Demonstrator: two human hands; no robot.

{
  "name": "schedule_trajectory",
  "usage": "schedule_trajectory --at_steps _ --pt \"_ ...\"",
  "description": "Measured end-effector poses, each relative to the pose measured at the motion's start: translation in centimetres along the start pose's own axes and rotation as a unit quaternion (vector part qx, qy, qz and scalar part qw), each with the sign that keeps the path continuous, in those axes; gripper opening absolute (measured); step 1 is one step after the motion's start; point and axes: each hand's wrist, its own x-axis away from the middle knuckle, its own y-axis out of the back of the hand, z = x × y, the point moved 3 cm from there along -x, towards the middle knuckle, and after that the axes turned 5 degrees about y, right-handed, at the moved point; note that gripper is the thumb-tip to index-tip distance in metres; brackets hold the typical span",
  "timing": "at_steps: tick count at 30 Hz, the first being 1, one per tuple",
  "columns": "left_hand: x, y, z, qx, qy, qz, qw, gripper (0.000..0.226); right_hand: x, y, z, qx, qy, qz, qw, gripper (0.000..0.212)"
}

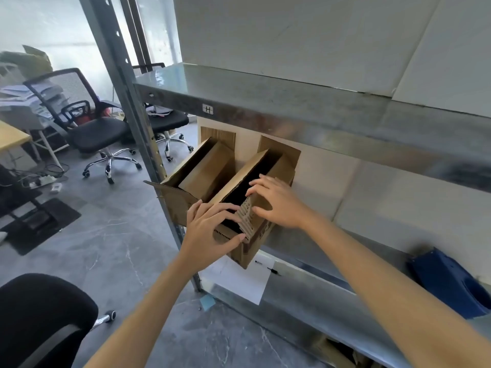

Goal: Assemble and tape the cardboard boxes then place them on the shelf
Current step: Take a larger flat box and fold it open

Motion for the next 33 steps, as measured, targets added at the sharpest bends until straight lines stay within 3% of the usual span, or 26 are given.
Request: schedule_trajectory --at_steps 8,18,22,33 --pt "-0.6 0.7 1.1 0.018 -0.006 -0.033 0.999 0.029 1.0 1.1 0.2 0.021 -0.017 -0.057 0.998 0.028" --pt "-1.0 1.8 1.8 0.037 0.116 -0.103 0.987 0.050 1.6 0.6 0.6 0.038 -0.031 -0.112 0.993 0.030" --pt "-0.8 1.4 2.4 0.039 0.149 -0.121 0.981 0.061 2.0 0.8 -0.1 0.035 -0.038 -0.113 0.992 0.031" --pt "-2.0 0.4 1.0 0.113 0.135 -0.113 0.978 0.054 4.7 2.4 -2.2 0.087 -0.084 -0.094 0.988 0.022"
